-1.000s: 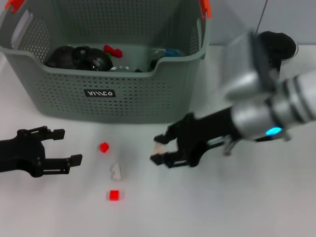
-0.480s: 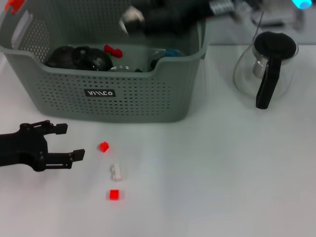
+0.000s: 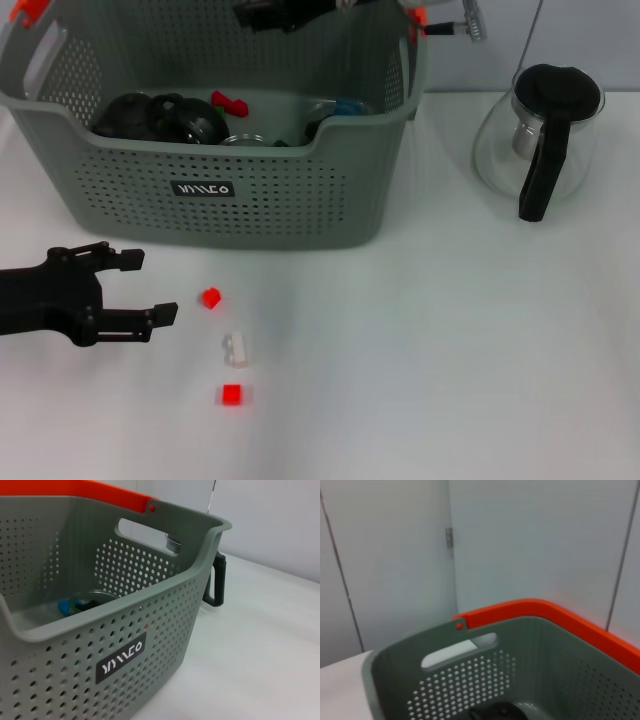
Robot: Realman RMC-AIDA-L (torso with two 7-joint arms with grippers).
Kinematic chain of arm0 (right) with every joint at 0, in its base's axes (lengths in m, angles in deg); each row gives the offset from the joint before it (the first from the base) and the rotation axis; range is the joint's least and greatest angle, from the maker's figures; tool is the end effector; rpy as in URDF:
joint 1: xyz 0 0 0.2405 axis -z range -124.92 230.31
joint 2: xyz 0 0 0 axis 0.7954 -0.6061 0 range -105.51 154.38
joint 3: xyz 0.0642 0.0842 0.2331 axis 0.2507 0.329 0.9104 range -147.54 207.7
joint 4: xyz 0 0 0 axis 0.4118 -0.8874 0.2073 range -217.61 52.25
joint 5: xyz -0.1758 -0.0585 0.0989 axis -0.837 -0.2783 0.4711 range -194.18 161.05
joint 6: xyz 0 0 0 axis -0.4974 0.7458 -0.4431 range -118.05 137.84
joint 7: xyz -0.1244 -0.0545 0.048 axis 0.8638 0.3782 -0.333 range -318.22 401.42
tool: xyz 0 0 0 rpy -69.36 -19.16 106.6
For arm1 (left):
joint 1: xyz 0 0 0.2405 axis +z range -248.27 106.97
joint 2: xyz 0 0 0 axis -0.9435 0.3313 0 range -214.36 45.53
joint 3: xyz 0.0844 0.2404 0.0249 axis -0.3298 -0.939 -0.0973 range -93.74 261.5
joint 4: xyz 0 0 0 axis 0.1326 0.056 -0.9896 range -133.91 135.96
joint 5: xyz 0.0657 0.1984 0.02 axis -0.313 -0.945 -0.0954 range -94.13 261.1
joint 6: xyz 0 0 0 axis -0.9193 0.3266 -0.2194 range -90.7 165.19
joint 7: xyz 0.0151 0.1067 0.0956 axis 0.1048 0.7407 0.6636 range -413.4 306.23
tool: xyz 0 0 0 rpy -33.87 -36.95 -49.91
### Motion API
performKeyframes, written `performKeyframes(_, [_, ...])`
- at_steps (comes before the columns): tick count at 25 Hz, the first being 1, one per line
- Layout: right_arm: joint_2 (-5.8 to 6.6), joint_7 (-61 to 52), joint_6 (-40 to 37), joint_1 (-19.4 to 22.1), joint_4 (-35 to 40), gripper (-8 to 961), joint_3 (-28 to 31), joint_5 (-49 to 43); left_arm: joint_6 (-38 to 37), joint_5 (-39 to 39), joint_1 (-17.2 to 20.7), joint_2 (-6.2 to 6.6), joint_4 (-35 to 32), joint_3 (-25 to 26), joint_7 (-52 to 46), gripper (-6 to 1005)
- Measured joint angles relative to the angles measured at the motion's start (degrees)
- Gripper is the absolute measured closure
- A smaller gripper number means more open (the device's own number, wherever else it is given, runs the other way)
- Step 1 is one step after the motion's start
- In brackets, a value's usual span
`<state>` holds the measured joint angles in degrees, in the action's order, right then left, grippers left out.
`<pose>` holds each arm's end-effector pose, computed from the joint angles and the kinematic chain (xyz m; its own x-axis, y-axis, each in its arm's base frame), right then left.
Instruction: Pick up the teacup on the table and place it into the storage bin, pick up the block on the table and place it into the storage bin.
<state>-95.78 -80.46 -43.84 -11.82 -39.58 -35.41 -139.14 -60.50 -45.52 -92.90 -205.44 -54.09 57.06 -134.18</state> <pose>0.0211 0.4687 -0.0393 0.9034 -0.2717 -0.3317 -0.3887 -0.8457 -0.3657 -0.3133 0.2863 0.0518 0.8353 0.3934 0.3840 0.5119 -0.8113 -0.2825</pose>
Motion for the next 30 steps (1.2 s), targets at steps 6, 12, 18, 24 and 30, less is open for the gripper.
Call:
performKeyframes(6, [-0.01,-0.4,1.97,0.5,-1.29,367,-0.35,0.09,-0.12,-0.19,0.02,0.06,-0.07,-0.08,0.0,126])
performKeyframes(12, [-0.13,4.94,1.77,4.37,0.85,280,-0.32,6.25,-2.52,-0.19,0.0,0.52,-0.26,0.06,0.0,127])
performKeyframes(18, [0.06,22.66,-12.36,14.39,4.69,78,0.15,26.95,-8.26,-0.06,-0.07,0.96,-1.68,0.22,0.02,128])
performKeyframes(24, [0.26,34.85,-29.34,25.85,5.39,21,0.2,35.9,-12.16,-0.26,-0.04,0.89,-3.93,-4.76,0.41,128])
performKeyframes(30, [-0.01,38.42,-39.73,32.68,4.98,22,-1.54,35.56,-11.34,-3.49,-1.12,-0.26,-7.38,-15.27,0.12,129])
